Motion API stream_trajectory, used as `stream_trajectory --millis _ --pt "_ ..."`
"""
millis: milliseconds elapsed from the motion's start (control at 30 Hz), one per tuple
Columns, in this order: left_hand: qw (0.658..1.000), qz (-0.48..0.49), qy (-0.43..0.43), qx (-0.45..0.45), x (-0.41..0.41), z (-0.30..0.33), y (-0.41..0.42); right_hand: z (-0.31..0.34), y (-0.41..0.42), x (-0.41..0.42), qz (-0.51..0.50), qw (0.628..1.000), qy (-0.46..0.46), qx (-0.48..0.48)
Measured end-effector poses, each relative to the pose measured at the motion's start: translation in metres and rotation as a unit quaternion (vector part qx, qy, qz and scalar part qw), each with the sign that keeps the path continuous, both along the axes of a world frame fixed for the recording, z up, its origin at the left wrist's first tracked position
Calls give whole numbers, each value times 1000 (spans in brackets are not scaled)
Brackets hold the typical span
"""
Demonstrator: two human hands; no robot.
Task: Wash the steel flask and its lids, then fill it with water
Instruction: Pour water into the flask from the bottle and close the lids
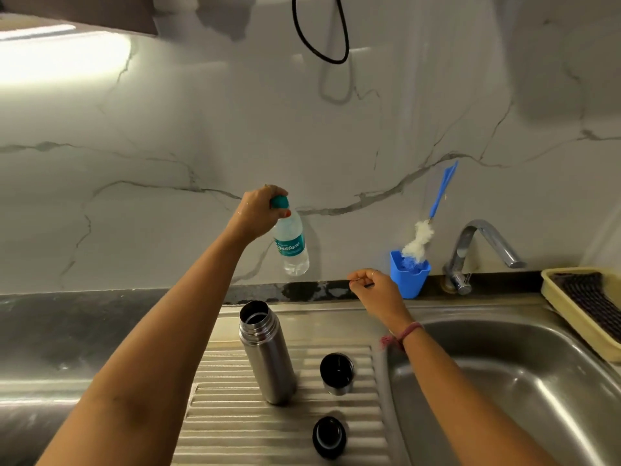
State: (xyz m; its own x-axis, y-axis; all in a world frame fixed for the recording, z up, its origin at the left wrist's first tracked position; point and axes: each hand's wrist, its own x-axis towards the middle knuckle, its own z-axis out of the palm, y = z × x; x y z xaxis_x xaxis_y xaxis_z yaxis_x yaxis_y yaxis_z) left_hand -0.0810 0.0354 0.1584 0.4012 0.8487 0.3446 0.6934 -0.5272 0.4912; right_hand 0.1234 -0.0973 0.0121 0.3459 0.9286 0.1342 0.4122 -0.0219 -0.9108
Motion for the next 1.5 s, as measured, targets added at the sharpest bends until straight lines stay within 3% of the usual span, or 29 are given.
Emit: stream_trajectory --millis 267,467,800,1067,1267,1500 --pt "987 -53 -143 53 25 55 -87 43 -35 18 71 997 17 1" --pt "966 -112 -233 -30 52 56 -155 62 -78 41 178 983 20 25" --pt "941 -167 -258 -139 97 12 -230 62 -142 71 282 950 132 1" --pt "897 -194 -328 -223 128 -29 -269 25 -178 80 247 940 235 25" --pt "825 -256 -393 -315 129 -53 -282 10 -197 76 265 918 295 28" --pt "856 -262 -329 -300 121 -49 -285 5 -203 72 259 916 307 9"
